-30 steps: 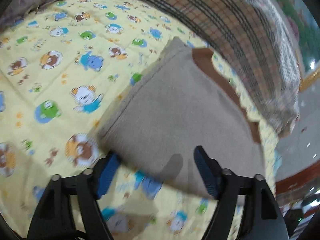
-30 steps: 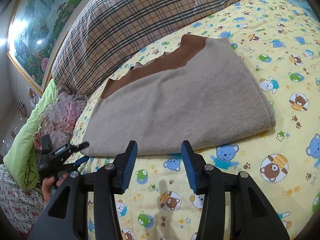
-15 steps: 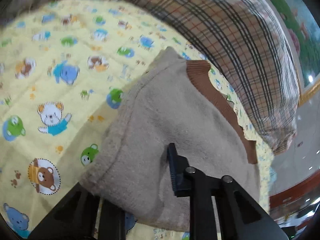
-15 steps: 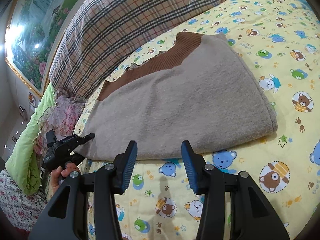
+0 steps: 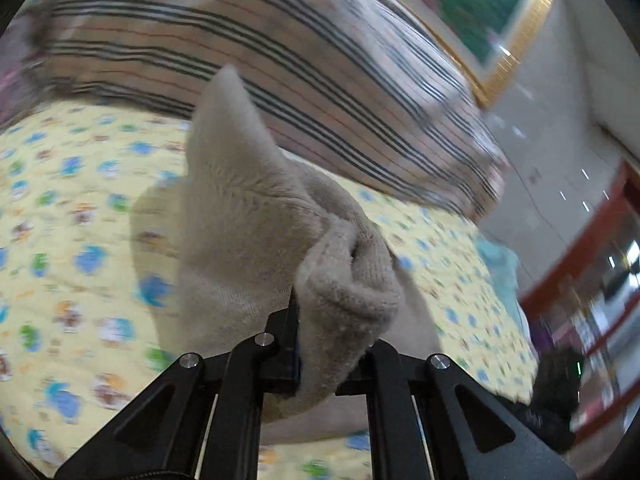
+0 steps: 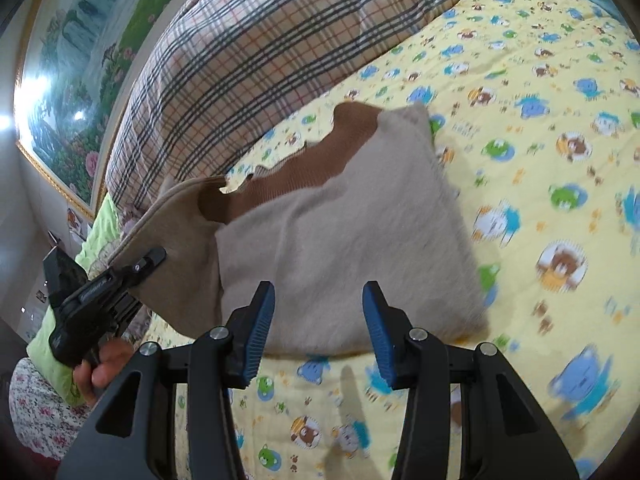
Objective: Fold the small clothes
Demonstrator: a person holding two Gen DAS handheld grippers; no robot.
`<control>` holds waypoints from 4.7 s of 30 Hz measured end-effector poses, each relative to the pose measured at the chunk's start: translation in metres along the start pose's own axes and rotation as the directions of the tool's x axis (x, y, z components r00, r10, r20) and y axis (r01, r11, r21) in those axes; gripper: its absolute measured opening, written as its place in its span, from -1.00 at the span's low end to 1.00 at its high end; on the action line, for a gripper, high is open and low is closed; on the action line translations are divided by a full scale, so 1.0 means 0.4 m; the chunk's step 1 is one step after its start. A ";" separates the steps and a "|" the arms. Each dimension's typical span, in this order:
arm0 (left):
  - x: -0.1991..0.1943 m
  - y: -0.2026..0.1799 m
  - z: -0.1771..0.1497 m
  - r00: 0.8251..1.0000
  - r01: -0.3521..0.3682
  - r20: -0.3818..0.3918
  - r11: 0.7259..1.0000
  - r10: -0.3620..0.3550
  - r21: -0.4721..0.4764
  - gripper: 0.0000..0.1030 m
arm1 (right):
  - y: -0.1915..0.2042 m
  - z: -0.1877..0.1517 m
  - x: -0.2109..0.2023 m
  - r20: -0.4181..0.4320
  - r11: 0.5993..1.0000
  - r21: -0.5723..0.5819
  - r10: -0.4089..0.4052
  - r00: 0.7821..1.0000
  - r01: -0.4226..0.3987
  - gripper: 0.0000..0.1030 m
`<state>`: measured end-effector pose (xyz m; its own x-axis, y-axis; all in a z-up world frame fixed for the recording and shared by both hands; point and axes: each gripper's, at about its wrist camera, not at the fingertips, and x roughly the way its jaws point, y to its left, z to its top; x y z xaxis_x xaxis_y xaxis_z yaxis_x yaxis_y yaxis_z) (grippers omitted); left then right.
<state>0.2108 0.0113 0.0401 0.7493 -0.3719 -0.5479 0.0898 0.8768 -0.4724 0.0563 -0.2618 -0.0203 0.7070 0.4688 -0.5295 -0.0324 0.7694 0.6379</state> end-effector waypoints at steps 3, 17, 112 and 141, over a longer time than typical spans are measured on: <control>0.071 -0.059 -0.045 0.998 0.006 -0.067 0.998 -0.002 0.066 -0.86 | -0.022 0.042 0.010 -0.020 1.000 0.009 0.014 1.000 -0.014 -0.08; 0.095 0.006 -0.095 0.990 0.046 -0.131 0.999 -0.048 -0.022 -0.85 | 0.077 0.223 0.315 -0.238 0.967 0.018 0.252 0.938 -0.256 0.30; 0.042 0.054 -0.262 0.933 -0.246 -0.227 0.954 0.280 0.169 0.33 | -0.072 0.039 -0.020 -0.055 0.967 -0.170 -0.200 0.978 0.188 -0.59; 0.333 0.064 0.009 0.923 -0.016 -0.384 0.998 -0.010 -0.065 0.92 | -0.139 0.262 0.175 -0.164 0.996 -0.087 0.005 0.986 -0.019 0.37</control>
<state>0.3152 -0.0148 -0.0425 0.4395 -0.4692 -0.7660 0.0348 0.8610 -0.5074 0.1817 -0.3171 -0.0342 0.5810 0.5374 -0.6113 -0.1072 0.7951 0.5970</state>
